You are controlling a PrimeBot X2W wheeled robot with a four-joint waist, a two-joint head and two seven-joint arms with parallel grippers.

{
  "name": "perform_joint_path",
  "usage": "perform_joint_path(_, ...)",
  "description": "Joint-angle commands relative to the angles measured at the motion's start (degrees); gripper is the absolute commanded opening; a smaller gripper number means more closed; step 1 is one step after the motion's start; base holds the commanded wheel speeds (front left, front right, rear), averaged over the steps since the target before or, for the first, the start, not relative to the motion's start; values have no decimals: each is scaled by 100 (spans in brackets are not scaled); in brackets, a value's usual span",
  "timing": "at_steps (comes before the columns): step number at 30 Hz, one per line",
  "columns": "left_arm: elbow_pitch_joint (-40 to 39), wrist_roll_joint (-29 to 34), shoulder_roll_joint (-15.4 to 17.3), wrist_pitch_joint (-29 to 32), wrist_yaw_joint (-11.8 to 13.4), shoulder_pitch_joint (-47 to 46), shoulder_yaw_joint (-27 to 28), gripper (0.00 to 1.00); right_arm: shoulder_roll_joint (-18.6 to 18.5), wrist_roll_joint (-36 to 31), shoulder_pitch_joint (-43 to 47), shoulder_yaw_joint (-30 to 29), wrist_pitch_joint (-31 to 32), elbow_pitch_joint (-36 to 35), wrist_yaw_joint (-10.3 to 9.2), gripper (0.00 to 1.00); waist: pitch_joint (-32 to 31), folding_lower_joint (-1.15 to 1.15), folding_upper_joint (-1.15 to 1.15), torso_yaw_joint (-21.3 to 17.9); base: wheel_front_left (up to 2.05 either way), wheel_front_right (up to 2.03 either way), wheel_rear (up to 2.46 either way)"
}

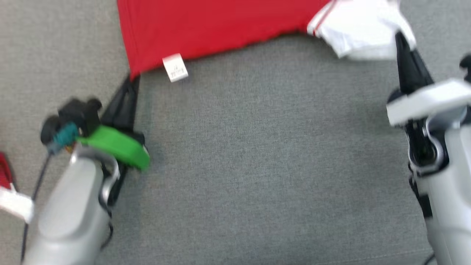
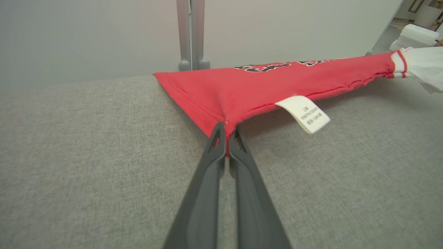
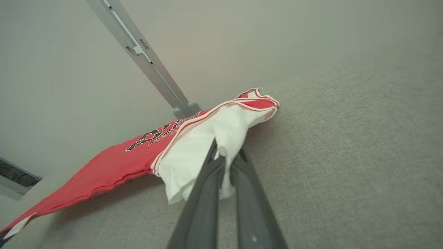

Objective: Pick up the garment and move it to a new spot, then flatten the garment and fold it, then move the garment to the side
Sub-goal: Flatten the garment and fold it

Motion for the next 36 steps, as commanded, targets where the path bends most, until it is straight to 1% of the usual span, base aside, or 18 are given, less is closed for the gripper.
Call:
perform_joint_path(1, -199, 3, 71, -49, 68, 403, -47, 0, -82, 100, 435, -71, -45, -224, -2, 0, -654, 0, 0, 13, 0, 0, 0)
perform_joint_path(4, -845, 65, 24, -60, 316, 1295, -143, 0, -224, 326, 1778, -283, 72, -768, -6, 0, -1087, 0, 0, 156, 0, 0, 0)
perform_joint_path(7, -1523, 47, 81, 62, 689, 2313, -244, 0, -240, 386, 3057, -421, 332, -1281, -5, 0, -1351, 0, 0, 182, 0, 0, 0)
perform_joint_path(9, -2087, -125, 119, 256, 1026, 3171, -243, 0, -126, 483, 3870, -475, 519, -1621, -1, 0, -1420, 0, 0, 121, 0, 0, 0)
perform_joint_path(11, -2609, -275, 112, 420, 1290, 3818, -244, 0, 10, 480, 4517, -634, 591, -1790, -5, 0, -1433, 0, 0, 120, 0, 0, 0)
perform_joint_path(14, -3276, -453, 142, 700, 1522, 4471, -309, 0, 204, 518, 4946, -852, 636, -1993, -5, 0, -1453, 0, 0, 148, 0, 0, 0)
perform_joint_path(17, -3739, -563, 226, 1034, 1630, 4600, -316, 0, 243, 439, 4829, -1017, 748, -2138, -2, 0, -1490, 0, 0, 147, 0, 0, 0)
perform_joint_path(20, -3899, -711, 313, 1413, 1505, 4248, -318, 0, 179, 294, 4341, -991, 991, -2285, -1, 0, -1436, 0, 0, 137, 0, 0, 0)
perform_joint_path(24, -3802, -724, 505, 1914, 1417, 3578, -217, 0, 83, 50, 3387, -933, 1530, -2260, -1, 0, -1216, 0, 0, 166, 0, 0, 0)
perform_joint_path(26, -3727, -773, 499, 2148, 1271, 3102, -244, 0, -12, -123, 2846, -870, 1874, -2171, -1, 0, -1050, 0, 0, 207, 0, 0, 0)
perform_joint_path(27, -3626, -723, 541, 2259, 1224, 2840, -238, 0, -52, -220, 2566, -851, 2053, -2102, -1, 0, -944, 0, 0, 237, 0, 0, 0)
perform_joint_path(29, -3345, -827, 438, 2438, 1114, 2434, -251, 0, -186, -514, 2088, -776, 2310, -1918, -1, 0, -775, 0, 0, 301, 0, 0, 0)
perform_joint_path(31, -2976, -816, 367, 2568, 1019, 1976, -280, 0, -187, -704, 1651, -683, 2568, -1667, -1, 0, -620, 0, 0, 356, 0, 0, 0)
perform_joint_path(32, -2542, -759, 275, 2642, 970, 1565, -317, 0, -230, -910, 1275, -652, 2715, -1409, -4, 0, -497, 0, 0, 402, 0, 0, 0)
perform_joint_path(33, -2357, -767, 200, 2662, 944, 1410, -343, 0, -225, -1036, 1140, -675, 2750, -1293, -4, 0, -440, 0, 0, 423, 0, 0, 0)
perform_joint_path(34, -2121, -848, 54, 2648, 934, 1246, -338, 0, -238, -1224, 1011, -674, 2749, -1175, -4, 14, -392, 0, 0, 453, 0, 0, 0)
perform_joint_path(35, -1932, -863, -25, 2639, 906, 1117, -348, 27, -221, -1325, 929, -648, 2730, -1105, -3, 49, -357, 0, 0, 478, 0, 0, 0)
perform_joint_path(36, -1682, -801, -23, 2696, 858, 995, -417, 95, -175, -1402, 857, -620, 2721, -1028, -3, 100, -323, 0, 0, 488, 0, 0, 0)
